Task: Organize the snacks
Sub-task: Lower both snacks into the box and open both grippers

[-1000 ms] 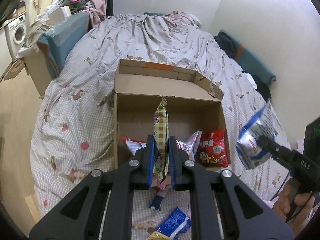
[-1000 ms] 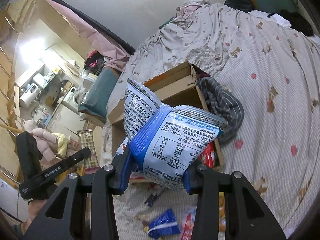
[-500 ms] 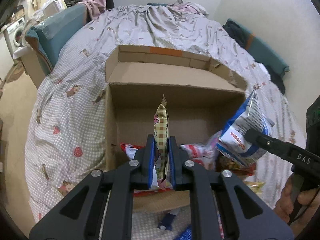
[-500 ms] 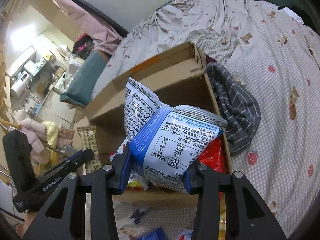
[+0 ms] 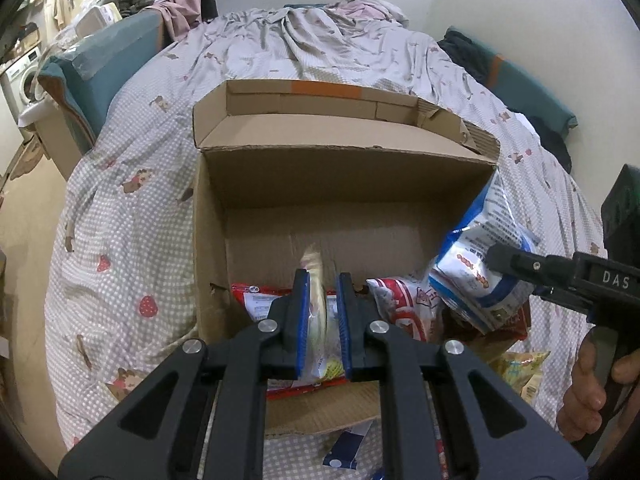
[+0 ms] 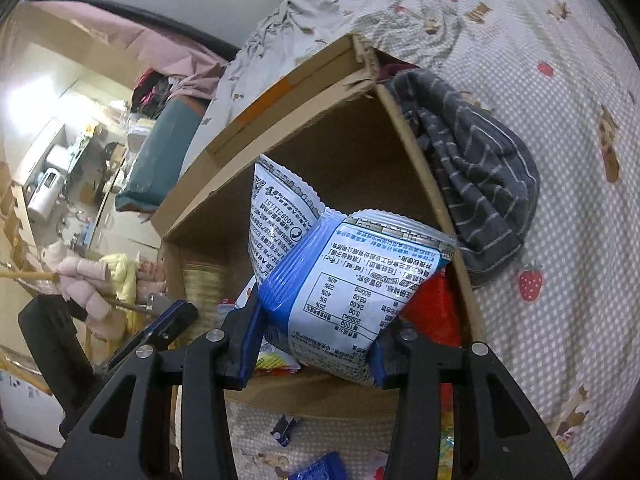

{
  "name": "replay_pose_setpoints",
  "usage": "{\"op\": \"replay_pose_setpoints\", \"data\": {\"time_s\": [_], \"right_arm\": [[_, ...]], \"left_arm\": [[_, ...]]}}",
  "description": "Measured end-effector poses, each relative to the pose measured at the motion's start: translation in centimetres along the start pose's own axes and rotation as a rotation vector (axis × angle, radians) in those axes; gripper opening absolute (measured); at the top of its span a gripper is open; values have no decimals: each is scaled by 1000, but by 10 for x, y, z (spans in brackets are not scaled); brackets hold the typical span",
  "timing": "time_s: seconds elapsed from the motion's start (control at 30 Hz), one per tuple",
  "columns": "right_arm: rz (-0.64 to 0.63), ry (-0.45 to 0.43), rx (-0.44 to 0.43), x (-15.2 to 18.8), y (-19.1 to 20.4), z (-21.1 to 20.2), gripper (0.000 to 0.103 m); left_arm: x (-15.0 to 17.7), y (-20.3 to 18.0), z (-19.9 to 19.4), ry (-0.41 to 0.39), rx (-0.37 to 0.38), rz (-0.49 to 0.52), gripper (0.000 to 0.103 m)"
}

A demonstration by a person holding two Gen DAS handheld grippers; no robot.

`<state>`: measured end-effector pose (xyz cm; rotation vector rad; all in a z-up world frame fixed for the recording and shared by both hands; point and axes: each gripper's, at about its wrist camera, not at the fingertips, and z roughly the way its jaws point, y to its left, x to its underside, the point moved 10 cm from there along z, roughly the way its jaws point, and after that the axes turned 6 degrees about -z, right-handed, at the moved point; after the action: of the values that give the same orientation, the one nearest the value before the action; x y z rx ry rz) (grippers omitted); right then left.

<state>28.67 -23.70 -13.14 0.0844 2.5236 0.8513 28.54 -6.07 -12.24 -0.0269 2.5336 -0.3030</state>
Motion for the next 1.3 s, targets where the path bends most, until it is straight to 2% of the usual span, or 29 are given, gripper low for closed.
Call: {"op": "replay_pose_setpoints", "data": {"time_s": [0.3,0.33,0.37,0.47,0.57,0.63,0.7,0.77,0.8,0.87,0.97,1.3], "right_arm": [[3,-3,-7,-3,3,5,49],[11,-7,-9,-4,3,5,56],[21,-13,-12,-5,2,4,68],[25,-64,-6,-11,2,-4,87],[-21,-98,0,-17,9,-13,87],[-53,-105,33,-18,10,-16,87],[-66,-125,93,-20,4,-20,87],[-58,-131,86,-21,4,-21,92],[-54,-118,52,-20,8,-19,94],[-64,-102,25,-17,13,-18,98],[-89,-131,57,-19,15,-23,99],[-78,-141,64,-14,15,-41,99]], "left_arm": [[0,8,1,-2,-23,-33,11],[0,8,1,-2,-28,-29,11],[1,7,1,-1,-31,-25,12],[3,4,-2,0,-29,-1,21],[0,2,-9,-34,-24,5,22],[-4,4,-13,-51,-33,0,30],[-8,6,-17,-77,-39,-6,52],[-10,7,-20,-95,-35,-11,67],[-10,7,-21,-93,-31,-16,72],[-10,7,-21,-89,-31,-21,73],[-9,9,-23,-88,-42,-24,73],[-4,10,-48,-122,-26,-30,73]]}}
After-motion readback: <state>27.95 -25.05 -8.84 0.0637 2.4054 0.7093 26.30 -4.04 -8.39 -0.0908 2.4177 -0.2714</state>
